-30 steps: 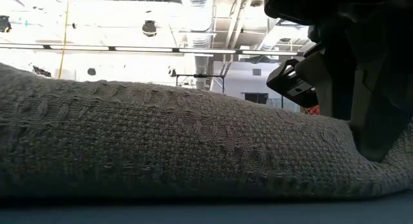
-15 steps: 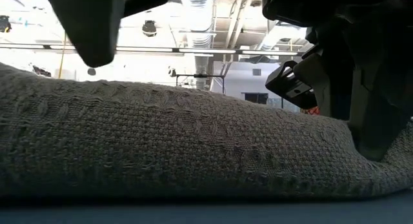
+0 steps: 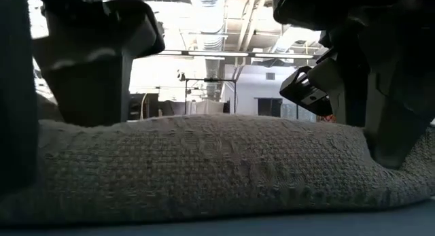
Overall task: Roll towel into tight, uniform cylinder
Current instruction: Roll the gray towel
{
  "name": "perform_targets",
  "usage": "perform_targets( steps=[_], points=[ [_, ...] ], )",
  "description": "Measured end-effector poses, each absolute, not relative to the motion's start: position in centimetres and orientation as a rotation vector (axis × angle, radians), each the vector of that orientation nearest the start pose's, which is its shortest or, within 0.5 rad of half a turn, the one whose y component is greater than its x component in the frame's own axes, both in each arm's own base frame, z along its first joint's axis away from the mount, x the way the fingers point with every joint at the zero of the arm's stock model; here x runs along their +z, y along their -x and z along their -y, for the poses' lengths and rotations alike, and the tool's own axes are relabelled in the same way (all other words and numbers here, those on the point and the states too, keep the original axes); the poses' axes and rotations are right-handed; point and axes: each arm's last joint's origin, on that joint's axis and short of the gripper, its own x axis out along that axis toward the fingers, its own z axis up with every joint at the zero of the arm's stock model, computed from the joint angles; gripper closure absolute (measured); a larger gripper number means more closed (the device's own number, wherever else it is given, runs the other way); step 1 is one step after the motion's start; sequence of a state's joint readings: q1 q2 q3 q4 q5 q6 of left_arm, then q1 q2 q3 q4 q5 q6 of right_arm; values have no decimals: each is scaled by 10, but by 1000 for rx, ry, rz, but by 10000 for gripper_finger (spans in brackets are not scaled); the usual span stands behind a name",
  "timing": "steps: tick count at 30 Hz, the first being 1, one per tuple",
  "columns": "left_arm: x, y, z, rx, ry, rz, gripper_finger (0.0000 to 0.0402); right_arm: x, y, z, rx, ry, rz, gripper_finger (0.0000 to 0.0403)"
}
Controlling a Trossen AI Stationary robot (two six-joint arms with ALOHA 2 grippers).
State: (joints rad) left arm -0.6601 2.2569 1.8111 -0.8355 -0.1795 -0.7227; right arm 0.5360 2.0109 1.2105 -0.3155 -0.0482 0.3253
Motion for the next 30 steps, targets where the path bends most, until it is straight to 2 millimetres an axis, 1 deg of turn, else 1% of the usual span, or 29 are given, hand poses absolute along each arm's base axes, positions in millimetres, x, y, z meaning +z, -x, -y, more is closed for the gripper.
perform_targets(
  steps=[5,7,9,12,14,17,18,19,24,28,30],
  points=[
    [150,-364,281,63,66,-1252,176,122,-333,-199,326,-81,-1190,331],
    [146,-363,280,86,62,-1258,185,122,-333,-199,318,-96,-1200,331],
    [145,-361,280,120,73,-1264,202,122,-332,-199,316,-125,-1211,331],
    [143,-361,277,145,93,-1275,247,122,-332,-200,320,-183,-1237,331],
    [142,-361,277,132,106,-1293,288,122,-332,-200,324,-211,-1249,331],
    [142,-363,276,65,125,-1332,358,123,-333,-197,318,-243,-1259,331],
    [144,-365,275,35,133,-1339,376,124,-333,-196,325,-254,-1264,331],
    [147,-366,273,15,145,-1343,384,124,-334,-195,331,-264,-1268,331],
    [161,-370,265,-85,164,-1356,386,127,-337,-189,358,-307,-1280,331],
    [177,-373,256,-177,192,-1363,388,131,-339,-183,364,-329,-1280,331],
    [179,-374,255,-201,213,-1370,388,136,-339,-182,372,-327,-1269,331]
  ],
)
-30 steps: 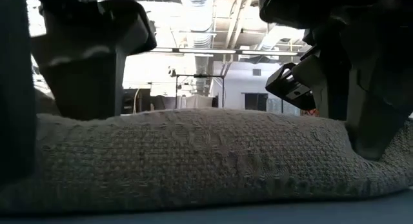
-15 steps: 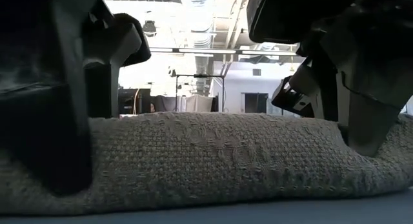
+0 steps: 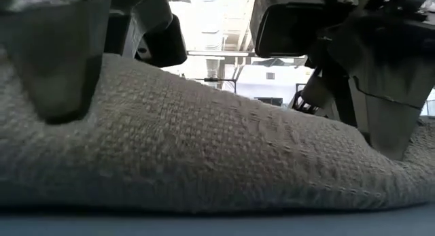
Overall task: Roll towel into tight, uniform cylinder
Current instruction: Roll the gray towel
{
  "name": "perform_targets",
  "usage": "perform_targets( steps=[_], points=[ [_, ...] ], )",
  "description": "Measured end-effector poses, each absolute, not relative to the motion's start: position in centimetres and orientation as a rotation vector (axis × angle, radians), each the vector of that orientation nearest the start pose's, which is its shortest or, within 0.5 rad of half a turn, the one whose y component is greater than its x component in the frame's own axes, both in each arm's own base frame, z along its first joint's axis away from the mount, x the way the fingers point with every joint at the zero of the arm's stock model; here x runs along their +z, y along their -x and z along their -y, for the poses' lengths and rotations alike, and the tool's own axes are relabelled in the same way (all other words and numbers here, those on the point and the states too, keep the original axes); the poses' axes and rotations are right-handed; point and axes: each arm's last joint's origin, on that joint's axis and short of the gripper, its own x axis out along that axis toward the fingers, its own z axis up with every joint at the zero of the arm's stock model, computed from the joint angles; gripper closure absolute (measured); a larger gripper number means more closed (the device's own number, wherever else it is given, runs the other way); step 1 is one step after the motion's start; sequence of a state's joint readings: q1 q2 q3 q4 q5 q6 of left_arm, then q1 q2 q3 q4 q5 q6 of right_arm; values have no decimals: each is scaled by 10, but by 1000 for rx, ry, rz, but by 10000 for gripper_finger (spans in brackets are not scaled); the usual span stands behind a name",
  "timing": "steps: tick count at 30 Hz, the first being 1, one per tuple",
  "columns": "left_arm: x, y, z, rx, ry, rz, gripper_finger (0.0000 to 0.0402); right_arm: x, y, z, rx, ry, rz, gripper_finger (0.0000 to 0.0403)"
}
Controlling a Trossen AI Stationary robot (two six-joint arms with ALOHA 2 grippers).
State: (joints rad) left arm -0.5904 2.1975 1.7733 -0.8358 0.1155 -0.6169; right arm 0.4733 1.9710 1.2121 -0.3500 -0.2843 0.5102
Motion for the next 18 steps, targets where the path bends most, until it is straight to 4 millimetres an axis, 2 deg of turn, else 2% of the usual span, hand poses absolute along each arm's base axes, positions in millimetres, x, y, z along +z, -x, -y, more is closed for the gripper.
perform_targets(
  steps=[6,12,18],
  points=[
    [171,-372,253,-207,289,-1361,390,154,-335,-182,399,-274,-1206,301],
    [154,-346,245,-221,523,-1302,390,174,-327,-178,447,-198,-1172,236],
    [141,-322,221,-208,728,-1212,390,199,-325,-178,498,-68,-1012,184]
  ],
)
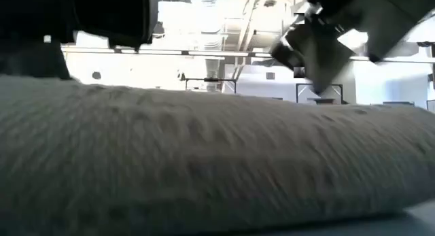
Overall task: Roll towel into tight, uniform cylinder
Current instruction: Roll the gray towel
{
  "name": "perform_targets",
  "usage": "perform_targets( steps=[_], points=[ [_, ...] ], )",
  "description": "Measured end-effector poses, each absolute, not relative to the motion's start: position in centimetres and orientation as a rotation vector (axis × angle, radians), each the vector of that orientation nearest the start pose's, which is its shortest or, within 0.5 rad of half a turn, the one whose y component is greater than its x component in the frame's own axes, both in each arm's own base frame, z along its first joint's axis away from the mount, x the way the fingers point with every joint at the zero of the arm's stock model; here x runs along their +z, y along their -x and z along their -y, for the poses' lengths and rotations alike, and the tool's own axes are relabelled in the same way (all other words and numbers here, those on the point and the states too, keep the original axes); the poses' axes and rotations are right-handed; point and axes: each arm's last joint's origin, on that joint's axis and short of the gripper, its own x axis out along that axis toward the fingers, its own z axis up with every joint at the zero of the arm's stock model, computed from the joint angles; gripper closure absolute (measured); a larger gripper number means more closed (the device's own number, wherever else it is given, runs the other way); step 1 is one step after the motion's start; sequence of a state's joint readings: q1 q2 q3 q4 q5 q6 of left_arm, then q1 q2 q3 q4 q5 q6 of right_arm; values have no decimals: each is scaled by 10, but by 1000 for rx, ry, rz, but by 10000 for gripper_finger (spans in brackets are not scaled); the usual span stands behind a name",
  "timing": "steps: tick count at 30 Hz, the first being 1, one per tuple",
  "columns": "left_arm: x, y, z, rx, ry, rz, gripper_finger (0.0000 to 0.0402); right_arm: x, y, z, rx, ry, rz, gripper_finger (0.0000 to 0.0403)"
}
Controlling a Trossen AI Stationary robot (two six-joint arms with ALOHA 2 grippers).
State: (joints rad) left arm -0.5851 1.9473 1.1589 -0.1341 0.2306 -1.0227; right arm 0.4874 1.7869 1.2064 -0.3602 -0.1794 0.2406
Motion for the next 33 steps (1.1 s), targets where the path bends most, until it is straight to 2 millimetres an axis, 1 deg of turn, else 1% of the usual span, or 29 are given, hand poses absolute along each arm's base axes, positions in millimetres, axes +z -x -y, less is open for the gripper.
perform_targets(
  steps=[3,5,8,10,13,15,16,18,21,23,26,29,33],
  points=[
    [134,-313,208,-199,793,-1213,390,208,-324,-194,508,30,-872,176],
    [128,-312,200,-219,859,-1214,390,211,-320,-207,499,104,-803,176],
    [120,-310,191,-276,950,-1225,390,209,-313,-221,412,207,-755,180],
    [116,-310,186,-296,990,-1235,389,202,-312,-227,349,268,-737,182],
    [113,-311,178,-317,1030,-1257,388,195,-305,-239,312,372,-713,184],
    [112,-311,175,-326,1041,-1268,388,190,-307,-248,320,370,-679,184],
    [113,-312,173,-329,1044,-1270,388,187,-305,-252,314,384,-678,184],
    [113,-313,172,-329,1043,-1270,387,176,-304,-257,305,406,-697,184],
    [113,-314,171,-335,1042,-1263,387,170,-308,-263,277,405,-697,184],
    [113,-314,171,-338,1044,-1258,387,168,-313,-266,243,401,-681,184],
    [113,-314,171,-335,1050,-1256,387,158,-315,-268,202,415,-701,184],
    [113,-315,172,-333,1053,-1251,386,149,-316,-269,197,416,-716,185],
    [113,-315,171,-336,1049,-1249,386,149,-315,-271,182,375,-722,185]
  ],
)
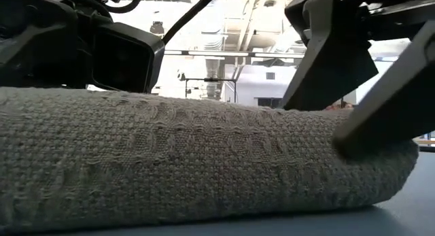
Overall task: Roll towel into tight, uniform cylinder
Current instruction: Roll the gray towel
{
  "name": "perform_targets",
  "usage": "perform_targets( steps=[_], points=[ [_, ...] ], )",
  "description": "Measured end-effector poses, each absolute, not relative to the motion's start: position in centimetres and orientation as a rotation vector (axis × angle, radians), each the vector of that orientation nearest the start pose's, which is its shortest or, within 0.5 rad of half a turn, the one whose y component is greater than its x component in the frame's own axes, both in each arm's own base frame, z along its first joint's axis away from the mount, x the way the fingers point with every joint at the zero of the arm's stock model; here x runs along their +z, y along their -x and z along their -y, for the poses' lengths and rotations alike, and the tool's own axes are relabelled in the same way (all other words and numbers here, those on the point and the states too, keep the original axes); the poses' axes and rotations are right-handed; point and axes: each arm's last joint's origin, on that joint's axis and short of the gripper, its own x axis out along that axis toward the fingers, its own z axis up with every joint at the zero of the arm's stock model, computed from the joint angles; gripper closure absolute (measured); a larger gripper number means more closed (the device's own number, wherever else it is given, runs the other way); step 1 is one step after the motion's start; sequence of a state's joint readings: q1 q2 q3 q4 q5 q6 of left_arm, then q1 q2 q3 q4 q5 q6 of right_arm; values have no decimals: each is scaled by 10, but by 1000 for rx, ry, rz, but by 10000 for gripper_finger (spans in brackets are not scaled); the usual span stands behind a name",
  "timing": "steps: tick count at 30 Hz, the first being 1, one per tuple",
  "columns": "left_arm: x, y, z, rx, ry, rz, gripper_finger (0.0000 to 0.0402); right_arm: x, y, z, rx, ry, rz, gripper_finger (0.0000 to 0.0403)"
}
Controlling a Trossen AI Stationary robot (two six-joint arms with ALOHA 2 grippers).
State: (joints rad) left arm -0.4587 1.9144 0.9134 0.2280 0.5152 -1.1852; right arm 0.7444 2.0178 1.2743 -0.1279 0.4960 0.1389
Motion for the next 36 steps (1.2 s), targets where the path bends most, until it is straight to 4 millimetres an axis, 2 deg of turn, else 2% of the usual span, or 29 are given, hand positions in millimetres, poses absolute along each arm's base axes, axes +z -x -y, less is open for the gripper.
perform_targets(
  steps=[4,7,16,23,36],
  points=[
    [114,-316,172,-349,1027,-1227,383,148,-316,-268,164,358,-734,186],
    [114,-316,172,-341,1020,-1213,366,145,-317,-263,163,318,-782,206],
    [114,-315,172,-387,987,-1220,287,144,-321,-256,199,199,-851,364],
    [130,-312,170,-425,939,-1177,281,145,-335,-238,303,-62,-976,365],
    [174,-285,168,-345,802,-1142,288,143,-350,-213,393,-180,-1060,365]
  ],
)
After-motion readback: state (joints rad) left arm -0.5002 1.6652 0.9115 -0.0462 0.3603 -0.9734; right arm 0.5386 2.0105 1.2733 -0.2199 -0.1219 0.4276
